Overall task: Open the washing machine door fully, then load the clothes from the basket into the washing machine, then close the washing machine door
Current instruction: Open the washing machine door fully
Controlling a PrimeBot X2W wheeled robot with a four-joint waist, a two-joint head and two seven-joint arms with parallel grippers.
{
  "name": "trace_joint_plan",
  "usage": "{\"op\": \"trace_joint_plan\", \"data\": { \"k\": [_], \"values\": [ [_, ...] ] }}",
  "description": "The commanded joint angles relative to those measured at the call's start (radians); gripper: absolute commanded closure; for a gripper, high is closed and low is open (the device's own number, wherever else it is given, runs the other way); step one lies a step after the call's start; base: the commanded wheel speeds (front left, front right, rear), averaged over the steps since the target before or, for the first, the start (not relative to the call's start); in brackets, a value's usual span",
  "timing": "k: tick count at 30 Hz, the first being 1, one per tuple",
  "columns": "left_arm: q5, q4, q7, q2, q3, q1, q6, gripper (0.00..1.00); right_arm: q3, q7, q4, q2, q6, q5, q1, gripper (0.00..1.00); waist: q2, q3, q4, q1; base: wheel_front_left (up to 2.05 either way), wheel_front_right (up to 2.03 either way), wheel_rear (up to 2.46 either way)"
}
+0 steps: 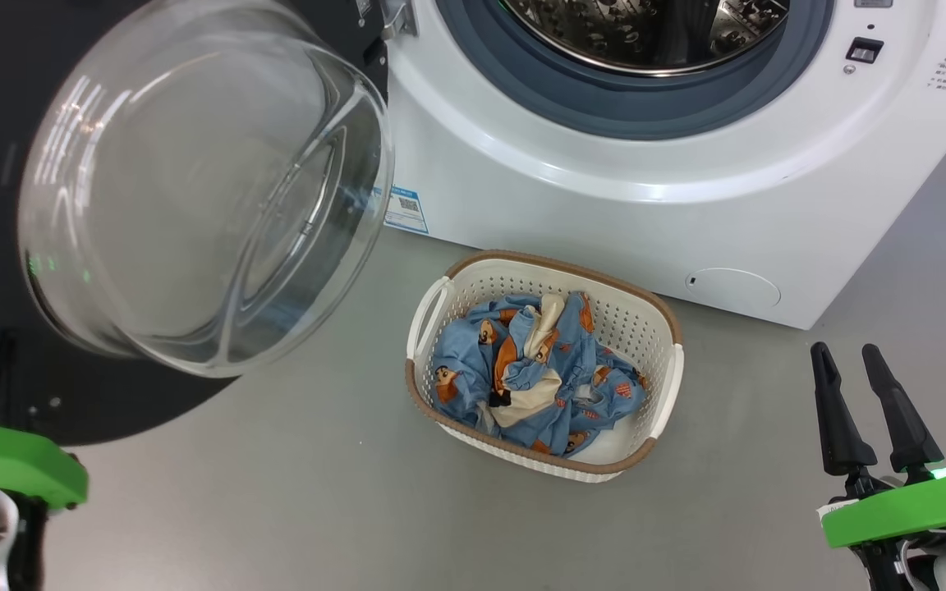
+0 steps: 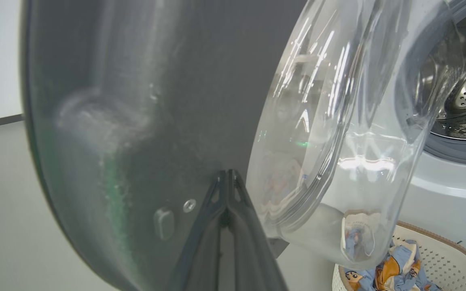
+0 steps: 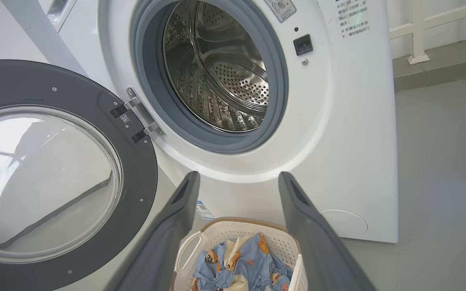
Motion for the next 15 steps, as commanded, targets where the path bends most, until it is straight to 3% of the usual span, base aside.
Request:
{"op": "trace_joint_plan", "data": {
  "k": [1,15],
  "values": [
    [-0.013,0.006,0.004,0.076,0.064,-0.065,0.011,1.0,0.023,-0.012,-0.028,-0.01,0.01,-0.005,-0.029,0.0,0.0,0.006,0.0,0.0,0.0,0.0,0.0],
    [0.002,0.197,0.033,0.126,0.03,-0.227,-0.023,1.0,0.032,-0.012,-0.023,-0.026,0.01,0.003,-0.052,0.0,0.0,0.033,0.003,0.0,0.0,0.0,0.0]
  ]
}}
